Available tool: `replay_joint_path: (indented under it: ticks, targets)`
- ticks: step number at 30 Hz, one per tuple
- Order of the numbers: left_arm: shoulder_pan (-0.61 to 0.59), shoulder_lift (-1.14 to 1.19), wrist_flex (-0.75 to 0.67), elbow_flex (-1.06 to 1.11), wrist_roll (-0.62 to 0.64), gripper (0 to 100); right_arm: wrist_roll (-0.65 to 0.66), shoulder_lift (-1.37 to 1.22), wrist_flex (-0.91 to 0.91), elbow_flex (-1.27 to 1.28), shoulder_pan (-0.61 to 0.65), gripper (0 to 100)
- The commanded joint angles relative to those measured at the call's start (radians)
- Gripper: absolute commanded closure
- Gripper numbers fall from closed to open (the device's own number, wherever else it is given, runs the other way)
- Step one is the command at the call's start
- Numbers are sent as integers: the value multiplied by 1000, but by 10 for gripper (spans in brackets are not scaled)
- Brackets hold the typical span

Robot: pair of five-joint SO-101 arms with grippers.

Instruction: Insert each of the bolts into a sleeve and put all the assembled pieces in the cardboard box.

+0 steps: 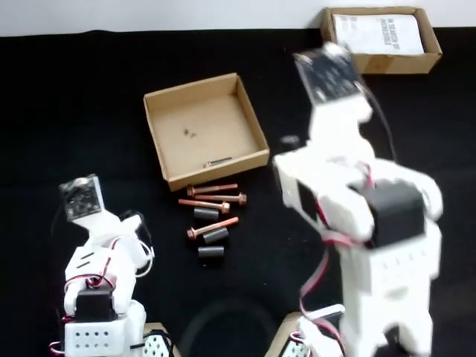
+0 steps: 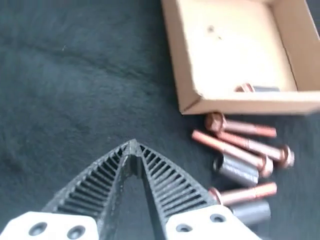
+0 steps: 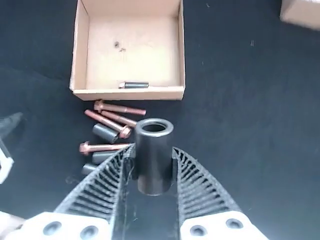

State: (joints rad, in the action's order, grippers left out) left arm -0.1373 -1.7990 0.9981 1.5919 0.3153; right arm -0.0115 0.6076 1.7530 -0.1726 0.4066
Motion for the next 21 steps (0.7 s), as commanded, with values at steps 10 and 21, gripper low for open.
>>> replay_joint_path:
  ticks: [10,21]
  targets:
    - [128,240,189,-483,-176,991,-44,625,-242,750,-182,991]
    - [341,986,333,-1066,184,991,-43,730,-501,1106,-565,991]
